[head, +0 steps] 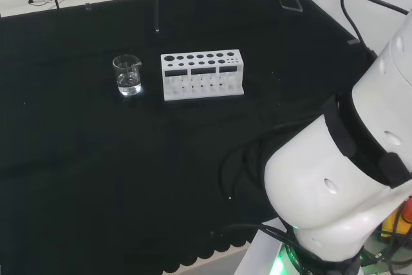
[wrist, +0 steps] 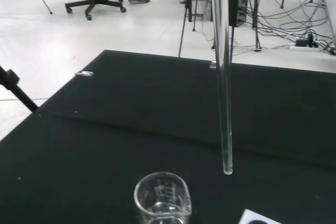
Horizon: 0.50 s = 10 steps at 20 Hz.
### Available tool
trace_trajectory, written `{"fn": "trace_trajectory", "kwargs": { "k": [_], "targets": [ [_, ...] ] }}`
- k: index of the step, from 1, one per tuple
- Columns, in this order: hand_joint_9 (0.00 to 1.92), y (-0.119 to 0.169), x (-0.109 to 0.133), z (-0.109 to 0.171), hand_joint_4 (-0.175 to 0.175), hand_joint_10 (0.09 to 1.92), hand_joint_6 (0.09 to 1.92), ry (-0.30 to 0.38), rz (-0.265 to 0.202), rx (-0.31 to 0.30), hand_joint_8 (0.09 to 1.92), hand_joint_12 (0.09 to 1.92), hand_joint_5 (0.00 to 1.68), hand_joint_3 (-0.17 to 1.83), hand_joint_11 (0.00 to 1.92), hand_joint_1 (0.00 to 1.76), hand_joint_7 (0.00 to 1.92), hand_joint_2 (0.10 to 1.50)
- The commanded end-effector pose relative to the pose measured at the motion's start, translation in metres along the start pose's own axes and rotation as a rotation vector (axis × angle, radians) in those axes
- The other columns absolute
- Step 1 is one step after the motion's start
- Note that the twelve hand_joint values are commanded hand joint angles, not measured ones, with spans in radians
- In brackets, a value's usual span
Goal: Stir in the beaker to the left of the white test tube rack with the glass rod.
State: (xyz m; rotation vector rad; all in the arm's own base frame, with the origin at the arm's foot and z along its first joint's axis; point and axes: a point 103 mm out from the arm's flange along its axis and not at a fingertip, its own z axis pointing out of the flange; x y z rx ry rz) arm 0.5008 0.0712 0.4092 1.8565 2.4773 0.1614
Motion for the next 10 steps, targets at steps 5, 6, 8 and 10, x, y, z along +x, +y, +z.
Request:
{"fn": "trace_trajectory", "kwargs": {
  "k": [5, 6, 8, 10],
  "targets": [
    [1.63, 0.026, 0.034, 0.011, -0.175, 0.93, 0.23, 0.033, -0.069, 0.015, 1.17, 0.72, 1.26, -0.17, 1.64, 1.30, 1.09, 1.13],
    [1.63, 0.029, 0.036, 0.012, -0.175, 0.93, 0.23, 0.034, -0.076, 0.016, 1.17, 0.72, 1.26, -0.17, 1.64, 1.30, 1.09, 1.13],
    [1.63, 0.037, 0.041, 0.016, -0.175, 0.93, 0.23, 0.034, -0.092, 0.020, 1.18, 0.72, 1.27, -0.17, 1.65, 1.30, 1.09, 1.13],
    [1.63, 0.043, 0.046, 0.019, -0.175, 0.93, 0.23, 0.035, -0.104, 0.022, 1.18, 0.72, 1.27, -0.17, 1.65, 1.30, 1.08, 1.13]
  ]
}}
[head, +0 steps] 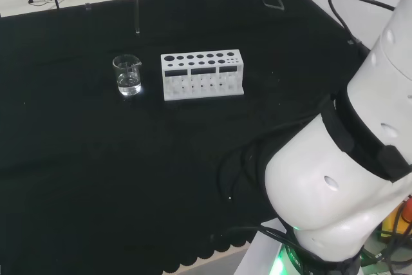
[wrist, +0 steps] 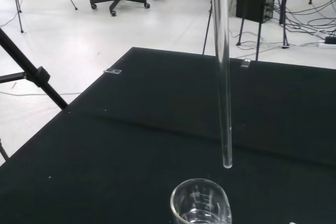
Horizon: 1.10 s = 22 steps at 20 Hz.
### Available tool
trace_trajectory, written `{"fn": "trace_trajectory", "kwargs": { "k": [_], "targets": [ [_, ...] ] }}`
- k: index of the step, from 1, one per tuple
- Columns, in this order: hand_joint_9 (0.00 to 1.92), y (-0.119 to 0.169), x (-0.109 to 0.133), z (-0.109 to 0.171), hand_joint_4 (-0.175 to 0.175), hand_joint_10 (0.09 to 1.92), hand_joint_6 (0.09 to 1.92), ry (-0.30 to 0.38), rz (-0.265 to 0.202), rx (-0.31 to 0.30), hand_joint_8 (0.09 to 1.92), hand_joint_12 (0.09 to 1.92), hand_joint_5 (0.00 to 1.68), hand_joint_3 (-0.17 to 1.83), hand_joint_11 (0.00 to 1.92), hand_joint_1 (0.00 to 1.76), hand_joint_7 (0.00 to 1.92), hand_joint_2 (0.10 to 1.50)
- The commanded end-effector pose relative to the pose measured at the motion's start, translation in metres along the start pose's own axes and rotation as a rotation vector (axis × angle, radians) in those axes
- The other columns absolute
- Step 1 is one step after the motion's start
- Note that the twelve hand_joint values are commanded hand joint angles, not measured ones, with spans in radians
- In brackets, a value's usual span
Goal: Stir in the beaker to the left of the white test tube rack with the glass rod.
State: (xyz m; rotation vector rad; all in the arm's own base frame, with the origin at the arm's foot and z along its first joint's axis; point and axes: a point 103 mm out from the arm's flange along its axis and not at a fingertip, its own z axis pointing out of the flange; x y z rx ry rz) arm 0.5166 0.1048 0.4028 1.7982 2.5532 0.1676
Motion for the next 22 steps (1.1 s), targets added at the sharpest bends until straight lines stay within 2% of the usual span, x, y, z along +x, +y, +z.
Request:
{"fn": "trace_trajectory", "kwargs": {
  "k": [1, 6, 13, 22],
  "targets": [
    [1.63, 0.024, 0.018, 0.011, -0.175, 0.93, 0.22, 0.010, -0.052, 0.009, 1.18, 0.72, 1.27, -0.17, 1.65, 1.30, 1.08, 1.13],
    [1.63, 0.034, 0.022, 0.024, -0.175, 0.93, 0.22, 0.013, -0.072, 0.026, 1.18, 0.72, 1.27, -0.17, 1.65, 1.30, 1.08, 1.13],
    [1.63, 0.040, 0.011, 0.046, -0.175, 0.93, 0.20, 0.019, -0.071, 0.051, 1.20, 0.73, 1.28, -0.17, 1.65, 1.30, 1.07, 1.14],
    [1.63, 0.050, 0.012, 0.079, -0.175, 0.93, 0.19, 0.010, -0.091, 0.099, 1.20, 0.73, 1.29, -0.17, 1.65, 1.30, 1.07, 1.14]
  ]
}}
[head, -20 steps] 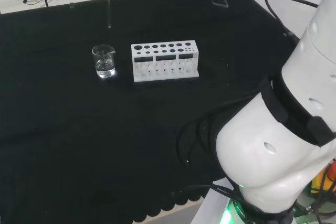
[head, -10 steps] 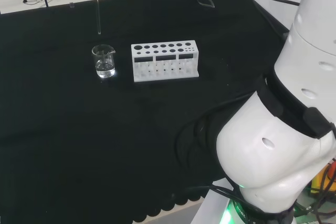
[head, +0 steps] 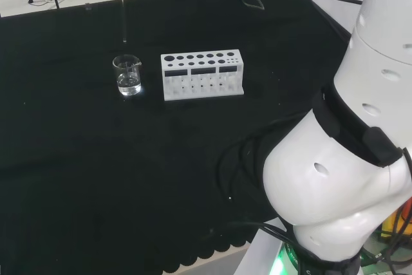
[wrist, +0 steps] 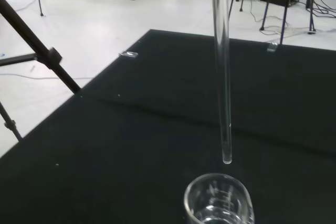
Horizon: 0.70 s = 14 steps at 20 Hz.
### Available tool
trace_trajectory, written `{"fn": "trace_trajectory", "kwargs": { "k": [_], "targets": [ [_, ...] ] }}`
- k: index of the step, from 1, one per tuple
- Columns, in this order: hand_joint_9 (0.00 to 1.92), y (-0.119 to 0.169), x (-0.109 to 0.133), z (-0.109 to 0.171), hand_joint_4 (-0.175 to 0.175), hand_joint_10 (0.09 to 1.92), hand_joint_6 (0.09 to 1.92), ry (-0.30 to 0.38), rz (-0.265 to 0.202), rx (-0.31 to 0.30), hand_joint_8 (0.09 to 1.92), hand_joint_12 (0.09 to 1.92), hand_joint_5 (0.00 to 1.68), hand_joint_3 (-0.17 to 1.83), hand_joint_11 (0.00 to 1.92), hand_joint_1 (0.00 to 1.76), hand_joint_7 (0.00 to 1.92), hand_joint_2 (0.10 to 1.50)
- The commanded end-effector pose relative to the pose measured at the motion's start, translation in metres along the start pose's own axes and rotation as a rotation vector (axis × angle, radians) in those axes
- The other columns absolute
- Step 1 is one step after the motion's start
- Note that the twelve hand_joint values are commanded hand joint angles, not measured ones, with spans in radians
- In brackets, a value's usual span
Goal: Stir in the beaker to the left of the white test tube rack with the glass rod.
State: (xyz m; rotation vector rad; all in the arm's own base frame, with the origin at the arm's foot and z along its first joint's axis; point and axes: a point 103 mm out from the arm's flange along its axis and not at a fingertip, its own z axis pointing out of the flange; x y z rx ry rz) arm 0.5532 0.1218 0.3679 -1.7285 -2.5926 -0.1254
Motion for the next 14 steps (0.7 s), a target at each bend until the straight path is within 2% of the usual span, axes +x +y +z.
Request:
{"fn": "trace_trajectory", "kwargs": {
  "k": [1, 8, 14],
  "targets": [
    [1.63, 0.016, 0.008, 0.042, -0.175, 0.93, 0.19, -0.005, -0.041, 0.057, 1.20, 0.73, 1.29, -0.17, 1.65, 1.30, 1.07, 1.14],
    [1.63, 0.020, 0.002, 0.056, -0.175, 0.93, 0.18, 0.000, -0.035, 0.072, 1.20, 0.73, 1.29, -0.17, 1.65, 1.30, 1.07, 1.14],
    [1.63, 0.022, -0.003, 0.078, -0.175, 0.93, 0.18, 0.001, -0.036, 0.103, 1.20, 0.73, 1.29, -0.17, 1.65, 1.30, 1.07, 1.14]
  ]
}}
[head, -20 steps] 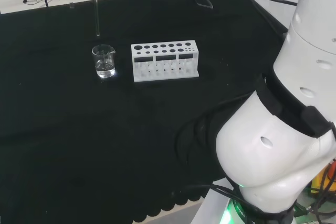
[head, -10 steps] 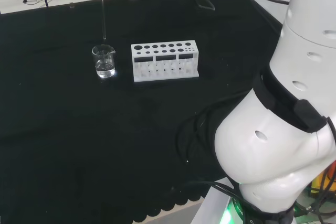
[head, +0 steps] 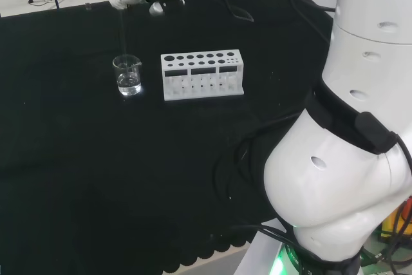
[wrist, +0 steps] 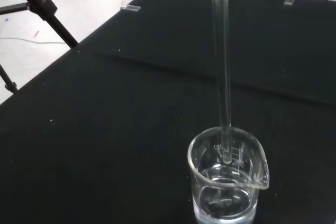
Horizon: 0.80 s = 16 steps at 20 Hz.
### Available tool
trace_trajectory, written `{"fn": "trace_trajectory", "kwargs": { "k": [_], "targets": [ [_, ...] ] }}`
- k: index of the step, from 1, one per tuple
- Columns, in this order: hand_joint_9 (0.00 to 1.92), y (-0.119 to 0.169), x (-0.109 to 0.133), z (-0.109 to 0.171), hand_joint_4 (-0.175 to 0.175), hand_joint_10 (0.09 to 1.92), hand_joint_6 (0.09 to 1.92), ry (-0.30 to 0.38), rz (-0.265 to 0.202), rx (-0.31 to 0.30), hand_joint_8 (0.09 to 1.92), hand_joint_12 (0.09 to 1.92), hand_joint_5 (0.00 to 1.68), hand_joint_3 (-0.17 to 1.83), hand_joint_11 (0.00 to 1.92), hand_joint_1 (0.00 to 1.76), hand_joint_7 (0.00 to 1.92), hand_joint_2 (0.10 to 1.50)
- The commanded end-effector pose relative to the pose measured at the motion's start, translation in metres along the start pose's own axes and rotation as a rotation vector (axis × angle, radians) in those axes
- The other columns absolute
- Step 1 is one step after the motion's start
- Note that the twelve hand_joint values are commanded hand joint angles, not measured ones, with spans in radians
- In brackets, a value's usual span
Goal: Stir in the beaker to the left of the white test tube rack with the glass rod.
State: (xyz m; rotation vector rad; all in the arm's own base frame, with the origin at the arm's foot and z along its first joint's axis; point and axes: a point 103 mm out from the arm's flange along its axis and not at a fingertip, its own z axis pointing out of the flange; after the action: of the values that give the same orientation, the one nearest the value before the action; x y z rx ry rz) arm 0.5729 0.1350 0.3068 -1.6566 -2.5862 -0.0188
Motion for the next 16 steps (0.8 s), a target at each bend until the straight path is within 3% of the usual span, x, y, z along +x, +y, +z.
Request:
{"fn": "trace_trajectory", "kwargs": {
  "k": [1, 16],
  "targets": [
    [1.63, 0.005, -0.004, 0.019, -0.175, 0.93, 0.17, -0.001, -0.005, 0.023, 1.20, 0.73, 1.29, -0.17, 1.65, 1.30, 1.07, 1.14],
    [1.63, 0.026, 0.000, 0.047, -0.175, 0.94, 0.16, 0.007, -0.032, 0.050, 1.20, 0.73, 1.30, -0.17, 1.65, 1.30, 1.07, 1.14]
  ]
}}
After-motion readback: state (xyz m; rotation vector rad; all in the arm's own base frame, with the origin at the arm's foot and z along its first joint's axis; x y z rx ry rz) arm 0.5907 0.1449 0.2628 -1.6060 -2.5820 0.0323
